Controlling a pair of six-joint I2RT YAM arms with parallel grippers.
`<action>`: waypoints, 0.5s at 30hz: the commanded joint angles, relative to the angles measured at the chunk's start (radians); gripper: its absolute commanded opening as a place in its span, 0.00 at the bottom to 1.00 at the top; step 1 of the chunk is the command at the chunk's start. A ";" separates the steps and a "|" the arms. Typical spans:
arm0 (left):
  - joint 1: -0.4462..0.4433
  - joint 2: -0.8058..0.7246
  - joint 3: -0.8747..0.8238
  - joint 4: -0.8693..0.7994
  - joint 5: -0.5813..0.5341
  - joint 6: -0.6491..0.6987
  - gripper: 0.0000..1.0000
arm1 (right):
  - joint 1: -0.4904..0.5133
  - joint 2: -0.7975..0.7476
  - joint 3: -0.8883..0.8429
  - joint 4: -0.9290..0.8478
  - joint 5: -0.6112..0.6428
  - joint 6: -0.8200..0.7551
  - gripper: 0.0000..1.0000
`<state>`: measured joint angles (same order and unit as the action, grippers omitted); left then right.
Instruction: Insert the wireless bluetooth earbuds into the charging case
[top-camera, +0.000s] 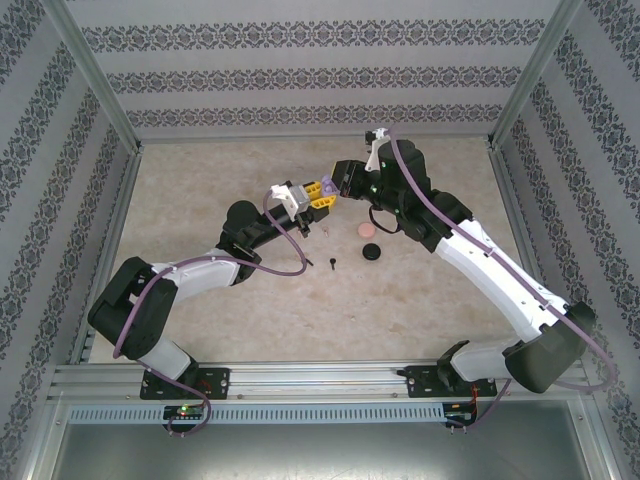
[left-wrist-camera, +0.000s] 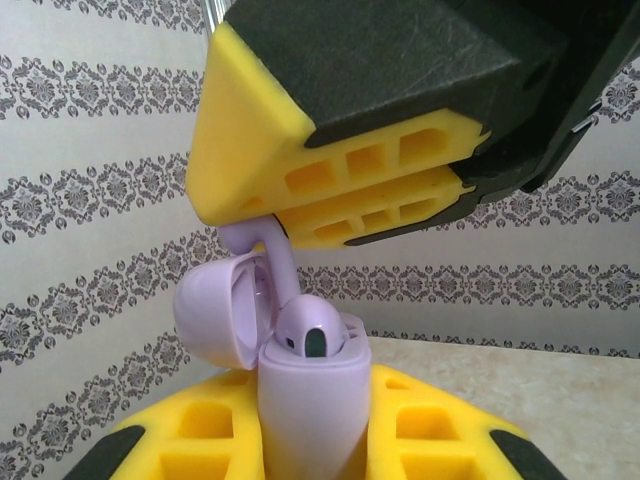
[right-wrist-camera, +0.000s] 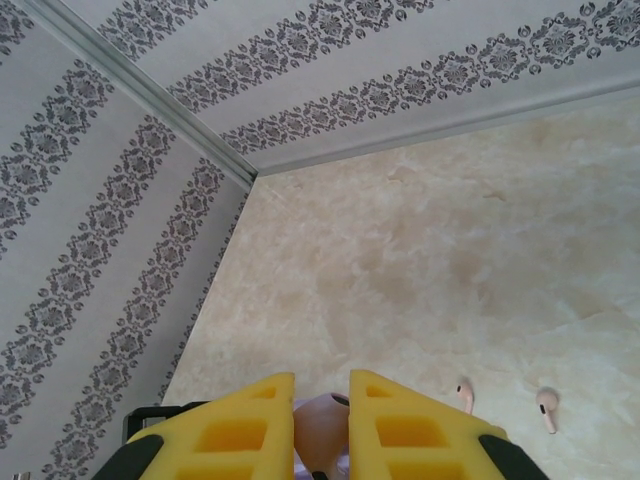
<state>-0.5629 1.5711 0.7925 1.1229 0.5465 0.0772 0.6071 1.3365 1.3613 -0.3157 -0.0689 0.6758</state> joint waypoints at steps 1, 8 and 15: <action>-0.012 0.007 0.031 0.036 0.009 -0.013 0.00 | 0.017 -0.026 -0.027 0.026 0.007 0.010 0.17; -0.012 0.009 0.034 0.035 0.009 -0.017 0.00 | 0.019 -0.047 -0.057 0.041 0.019 0.016 0.17; -0.013 0.014 0.040 0.037 0.009 -0.023 0.00 | 0.019 -0.071 -0.066 0.048 0.032 0.007 0.17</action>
<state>-0.5629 1.5764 0.7956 1.1194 0.5461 0.0700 0.6136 1.2957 1.3090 -0.2836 -0.0593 0.6815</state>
